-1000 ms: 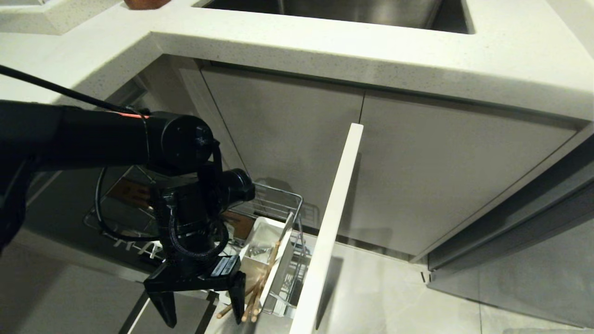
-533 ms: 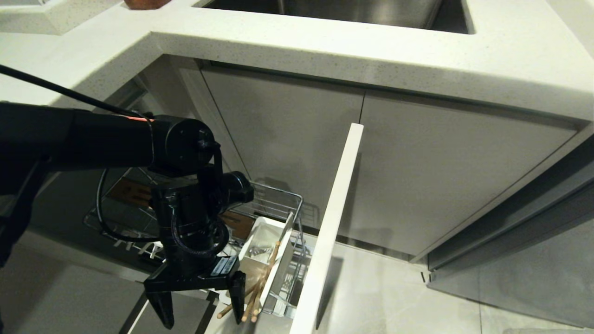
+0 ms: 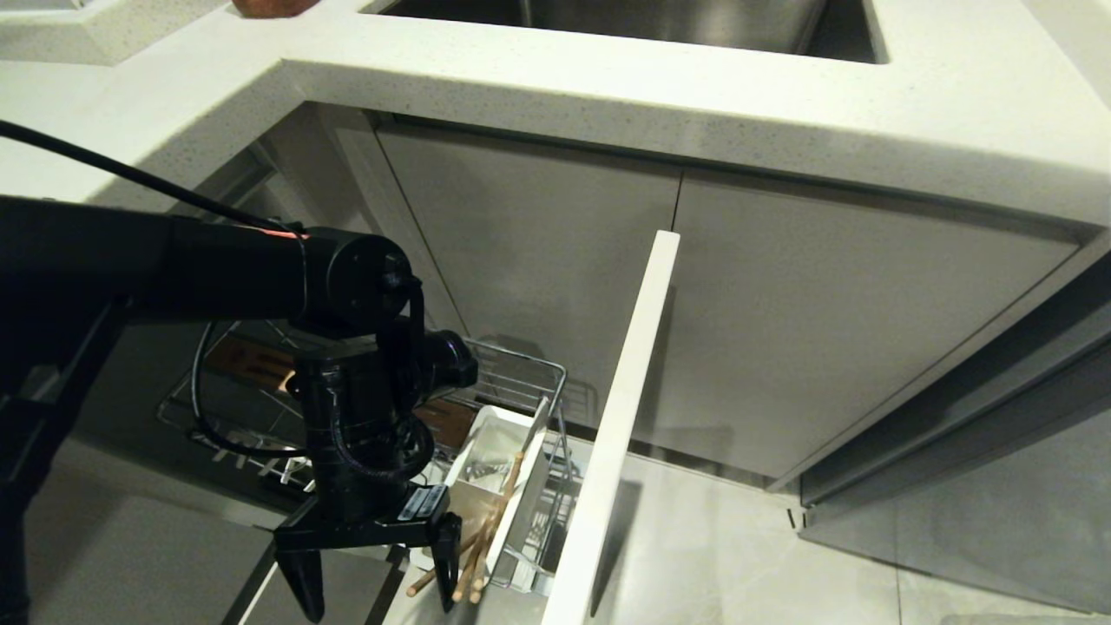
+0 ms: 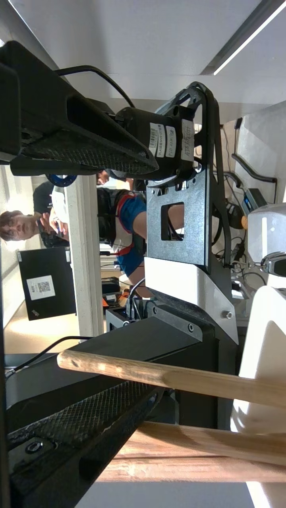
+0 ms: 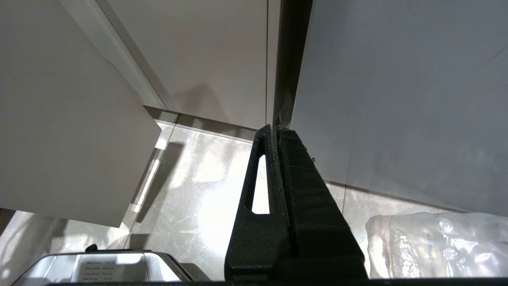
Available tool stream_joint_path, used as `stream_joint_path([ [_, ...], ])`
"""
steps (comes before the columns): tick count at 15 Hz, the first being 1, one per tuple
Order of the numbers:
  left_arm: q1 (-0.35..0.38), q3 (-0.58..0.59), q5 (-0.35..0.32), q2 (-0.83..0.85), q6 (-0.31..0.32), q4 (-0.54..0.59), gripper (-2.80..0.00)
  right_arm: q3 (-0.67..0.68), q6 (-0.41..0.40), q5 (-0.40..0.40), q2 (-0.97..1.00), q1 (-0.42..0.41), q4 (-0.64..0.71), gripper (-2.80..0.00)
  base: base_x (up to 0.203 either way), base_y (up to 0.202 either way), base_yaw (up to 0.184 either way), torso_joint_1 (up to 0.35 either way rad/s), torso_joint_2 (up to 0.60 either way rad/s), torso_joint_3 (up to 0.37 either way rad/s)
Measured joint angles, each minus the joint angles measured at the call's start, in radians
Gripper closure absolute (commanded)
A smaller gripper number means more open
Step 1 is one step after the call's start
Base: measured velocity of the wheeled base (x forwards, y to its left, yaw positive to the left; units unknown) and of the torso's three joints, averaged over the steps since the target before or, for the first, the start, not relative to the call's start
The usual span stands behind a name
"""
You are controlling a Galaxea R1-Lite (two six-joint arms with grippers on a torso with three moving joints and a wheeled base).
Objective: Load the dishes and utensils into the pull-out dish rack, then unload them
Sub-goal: Take the chopsticks out of the cupboard
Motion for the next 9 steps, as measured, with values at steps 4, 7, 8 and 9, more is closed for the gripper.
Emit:
stream_joint_path([
  [4, -0.001, -0.001, -0.002, 0.002, -0.004, 0.002, 0.0, 0.0, 0.0, 0.0, 0.0, 0.0, 0.0, 0.0, 0.0, 0.0, 0.0, 0.0, 0.0, 0.0],
  [7, 0.0, -0.001, -0.003, 0.001, -0.006, 0.004, 0.0, 0.0, 0.0, 0.0, 0.0, 0.0, 0.0, 0.0, 0.0, 0.0, 0.0, 0.0, 0.0, 0.0],
  [8, 0.0, -0.001, -0.004, 0.0, -0.006, 0.01, 0.0, 0.0, 0.0, 0.0, 0.0, 0.0, 0.0, 0.0, 0.0, 0.0, 0.0, 0.0, 0.0, 0.0],
  [9, 0.0, -0.001, -0.006, 0.0, -0.005, 0.012, 0.0, 0.0, 0.0, 0.0, 0.0, 0.0, 0.0, 0.0, 0.0, 0.0, 0.0, 0.0, 0.0, 0.0],
])
